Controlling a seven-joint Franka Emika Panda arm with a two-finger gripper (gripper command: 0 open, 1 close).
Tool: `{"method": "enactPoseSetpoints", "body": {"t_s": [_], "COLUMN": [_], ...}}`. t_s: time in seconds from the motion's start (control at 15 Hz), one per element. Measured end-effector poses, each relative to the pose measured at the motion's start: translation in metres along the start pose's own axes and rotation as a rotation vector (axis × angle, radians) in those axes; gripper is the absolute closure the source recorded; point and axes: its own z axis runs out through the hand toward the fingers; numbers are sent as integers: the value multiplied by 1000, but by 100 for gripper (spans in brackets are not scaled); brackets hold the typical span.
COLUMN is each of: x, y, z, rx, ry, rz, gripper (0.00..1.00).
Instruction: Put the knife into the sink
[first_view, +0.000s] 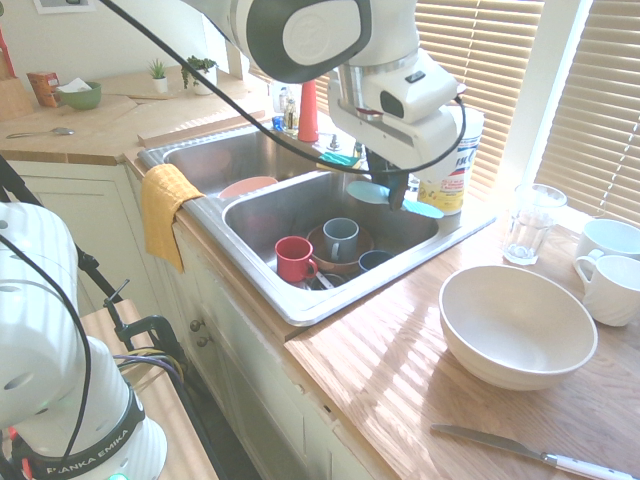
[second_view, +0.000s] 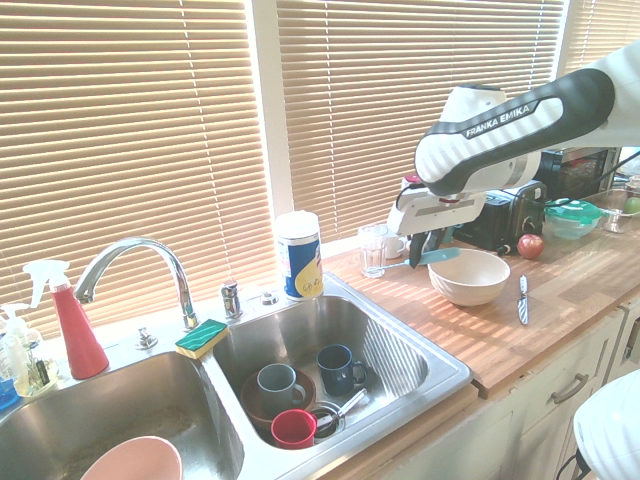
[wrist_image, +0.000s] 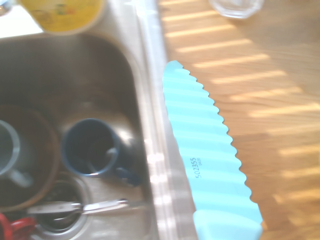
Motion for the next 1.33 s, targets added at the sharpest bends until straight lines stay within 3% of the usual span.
{"method": "enactPoseSetpoints", "body": {"t_s": [0.27, 0.47, 0.87, 1.33], "x": [-67, -94, -128, -120], "y": [-60, -86, -100, -96], "z": [8, 44, 157, 221], "rx": [-6, -36, -149, -194], "ry": [-2, 8, -42, -60], "rz": [-95, -118, -118, -93], "gripper": [100, 100, 100, 100]}}
